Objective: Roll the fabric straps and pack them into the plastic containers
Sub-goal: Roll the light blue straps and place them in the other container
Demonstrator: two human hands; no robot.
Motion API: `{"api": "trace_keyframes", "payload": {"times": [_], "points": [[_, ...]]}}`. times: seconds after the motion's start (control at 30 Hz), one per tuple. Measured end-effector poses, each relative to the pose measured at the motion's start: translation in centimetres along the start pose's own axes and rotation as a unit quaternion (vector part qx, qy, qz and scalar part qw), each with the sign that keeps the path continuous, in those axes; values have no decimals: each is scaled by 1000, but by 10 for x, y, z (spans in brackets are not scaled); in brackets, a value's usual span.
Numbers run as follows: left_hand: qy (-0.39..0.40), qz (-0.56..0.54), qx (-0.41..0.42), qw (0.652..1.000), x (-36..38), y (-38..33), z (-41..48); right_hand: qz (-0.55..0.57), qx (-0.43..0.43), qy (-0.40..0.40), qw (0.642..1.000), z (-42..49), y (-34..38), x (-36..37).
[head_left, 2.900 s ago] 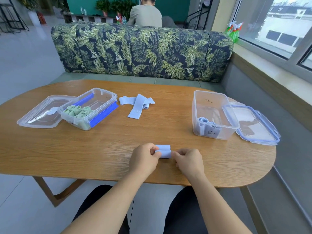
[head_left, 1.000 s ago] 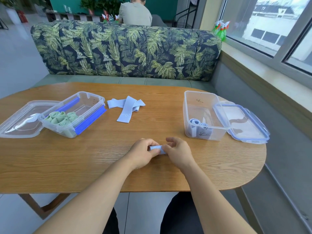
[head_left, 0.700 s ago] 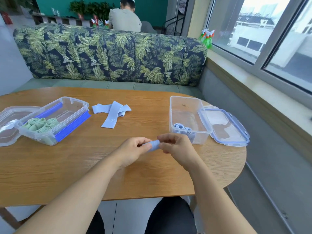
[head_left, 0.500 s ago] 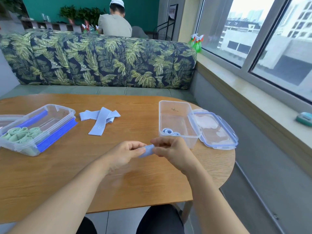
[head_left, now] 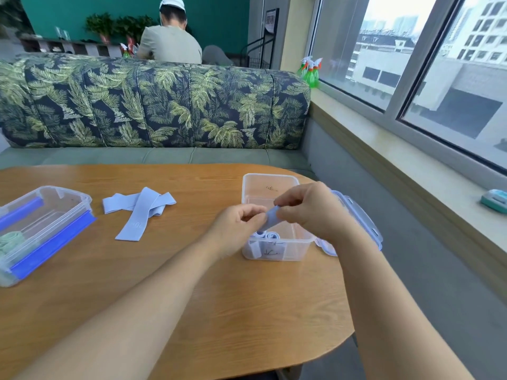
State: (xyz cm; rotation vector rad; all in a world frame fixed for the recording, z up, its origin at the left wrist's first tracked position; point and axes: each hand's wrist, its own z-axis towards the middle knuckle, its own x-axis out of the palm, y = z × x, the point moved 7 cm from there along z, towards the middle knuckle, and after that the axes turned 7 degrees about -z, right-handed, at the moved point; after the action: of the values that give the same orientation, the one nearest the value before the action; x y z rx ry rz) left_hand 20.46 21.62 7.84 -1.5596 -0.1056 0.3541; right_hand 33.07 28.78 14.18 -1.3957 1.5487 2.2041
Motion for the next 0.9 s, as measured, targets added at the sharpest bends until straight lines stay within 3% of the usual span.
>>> {"api": "trace_keyframes", "payload": {"times": [0.1, 0.2, 0.27, 0.4, 0.67, 0.9], "points": [[-54, 129, 19, 990, 3, 8, 14, -99, 21, 0, 995, 15, -6, -17], [-60, 301, 35, 951, 11, 11, 20, -229, 69, 43, 970, 29, -19, -21], [-50, 331, 48, 941, 18, 13, 22, -336, 78, 86, 935, 38, -27, -12], [-25, 351, 52, 935, 26, 20, 23, -444, 61, 128, 885, 50, -44, 14], [-11, 365, 58, 929, 28, 26, 25, -437, 37, 214, 873, 63, -63, 49], [-4, 357, 51, 933, 27, 30, 26, -403, 47, 222, 886, 66, -69, 53]]}}
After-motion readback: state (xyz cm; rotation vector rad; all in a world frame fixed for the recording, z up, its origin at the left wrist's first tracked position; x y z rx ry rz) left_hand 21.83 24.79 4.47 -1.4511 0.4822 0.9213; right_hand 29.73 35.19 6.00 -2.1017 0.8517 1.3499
